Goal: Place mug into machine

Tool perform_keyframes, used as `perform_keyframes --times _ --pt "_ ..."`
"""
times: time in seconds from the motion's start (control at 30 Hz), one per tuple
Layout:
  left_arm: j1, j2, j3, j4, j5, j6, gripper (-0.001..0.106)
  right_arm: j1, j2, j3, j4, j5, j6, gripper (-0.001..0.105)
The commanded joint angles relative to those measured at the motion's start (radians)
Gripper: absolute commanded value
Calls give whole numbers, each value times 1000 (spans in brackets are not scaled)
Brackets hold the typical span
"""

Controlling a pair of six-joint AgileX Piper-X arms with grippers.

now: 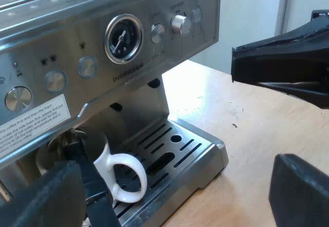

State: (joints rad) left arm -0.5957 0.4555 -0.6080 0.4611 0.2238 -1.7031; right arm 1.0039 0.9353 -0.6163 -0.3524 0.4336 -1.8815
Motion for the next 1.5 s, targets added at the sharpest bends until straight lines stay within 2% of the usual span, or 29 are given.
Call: perform_keyframes --times 0.03,0.8,0.93,1.5 --pt "-6 -4 -6 -12 5 -6 79 1 -7 -13 -3 -12 -29 0" --pt "-6 -4 -6 -12 5 -6 79 -36 310 -246 -10 -39 -29 0" --pt "-6 -4 -6 -12 5 -6 79 -63 337 -266 -10 -81 -29 0" --pt "-6 -4 -6 -12 5 -6 79 -92 465 -356 -55 -75 -29 0"
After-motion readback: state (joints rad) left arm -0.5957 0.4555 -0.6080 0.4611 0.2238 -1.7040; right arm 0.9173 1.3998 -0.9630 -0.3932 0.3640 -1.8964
